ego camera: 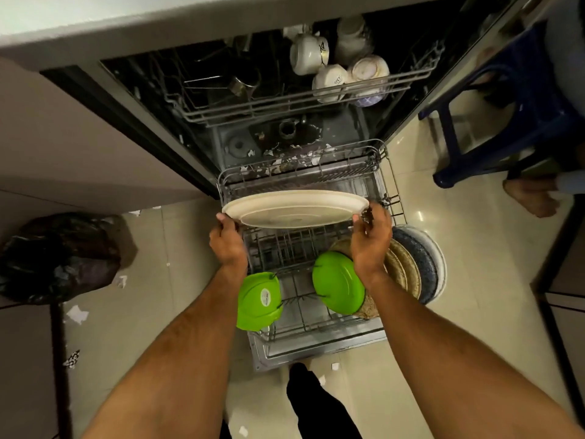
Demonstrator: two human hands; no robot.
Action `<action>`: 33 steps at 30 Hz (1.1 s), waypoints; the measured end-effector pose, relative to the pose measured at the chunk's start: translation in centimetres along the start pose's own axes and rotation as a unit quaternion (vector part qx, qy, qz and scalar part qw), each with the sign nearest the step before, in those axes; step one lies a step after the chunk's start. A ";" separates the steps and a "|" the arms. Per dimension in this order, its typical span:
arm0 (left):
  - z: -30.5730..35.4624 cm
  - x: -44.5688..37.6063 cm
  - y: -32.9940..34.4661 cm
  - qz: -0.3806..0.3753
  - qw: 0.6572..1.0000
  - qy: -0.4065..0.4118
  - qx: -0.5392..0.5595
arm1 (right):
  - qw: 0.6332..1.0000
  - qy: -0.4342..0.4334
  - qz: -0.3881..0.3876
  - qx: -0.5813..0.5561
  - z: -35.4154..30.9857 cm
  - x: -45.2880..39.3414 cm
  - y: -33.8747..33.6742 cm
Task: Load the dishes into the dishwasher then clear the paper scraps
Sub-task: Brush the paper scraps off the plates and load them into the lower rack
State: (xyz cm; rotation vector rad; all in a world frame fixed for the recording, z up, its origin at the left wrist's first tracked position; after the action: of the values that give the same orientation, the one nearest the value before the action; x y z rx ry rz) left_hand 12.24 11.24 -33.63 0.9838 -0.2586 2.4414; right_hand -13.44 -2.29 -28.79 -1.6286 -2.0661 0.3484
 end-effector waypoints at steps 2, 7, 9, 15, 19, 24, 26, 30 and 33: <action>-0.2 -0.7 1.1 -0.010 0.995 -0.001 0.096 | 1.000 -0.005 0.017 -0.011 0.2 -0.9 0.1; -0.1 -0.6 1.7 -0.010 0.998 -0.004 0.064 | 0.977 0.056 0.010 -0.205 1.6 -2.3 0.8; -0.1 -0.6 1.6 -0.002 0.997 -0.022 0.072 | 0.955 0.100 0.023 -0.278 1.9 -2.5 0.9; -0.1 -0.9 1.2 -0.049 0.988 -0.045 0.138 | 0.932 0.153 0.043 -0.325 1.4 -3.4 0.2; -0.2 -1.4 0.6 -0.095 0.991 -0.034 0.085 | 0.952 0.135 0.003 -0.276 1.6 -4.4 0.0; 0.8 -1.7 0.9 -0.107 0.980 0.083 -0.142 | 0.990 0.031 -0.043 -0.133 1.2 -5.2 -0.1; 1.0 -2.8 0.7 -0.060 0.944 0.113 -0.305 | 0.996 0.005 -0.044 -0.074 1.4 -5.5 -0.1; 3.2 -2.0 1.8 0.020 0.857 0.176 -0.484 | 1.000 0.029 0.005 0.002 1.2 -6.3 -0.5; 4.4 -1.3 2.7 0.056 0.830 0.182 -0.524 | 0.998 0.037 0.052 -0.004 0.7 -6.9 -0.7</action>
State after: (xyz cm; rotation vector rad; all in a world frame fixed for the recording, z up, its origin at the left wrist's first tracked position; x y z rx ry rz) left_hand 14.29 6.93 -31.36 0.0057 -1.3471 1.9909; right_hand -13.21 -9.00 -30.53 -1.7323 -1.9355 0.3115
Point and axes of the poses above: each hand's wrist, its own x-axis away from the middle knuckle, its own y-axis out of the palm, z = x × y, the point moved 4 cm from there along -x, towards the middle knuckle, and after that the axes turned 13 degrees about -z, right-handed, at the moved point
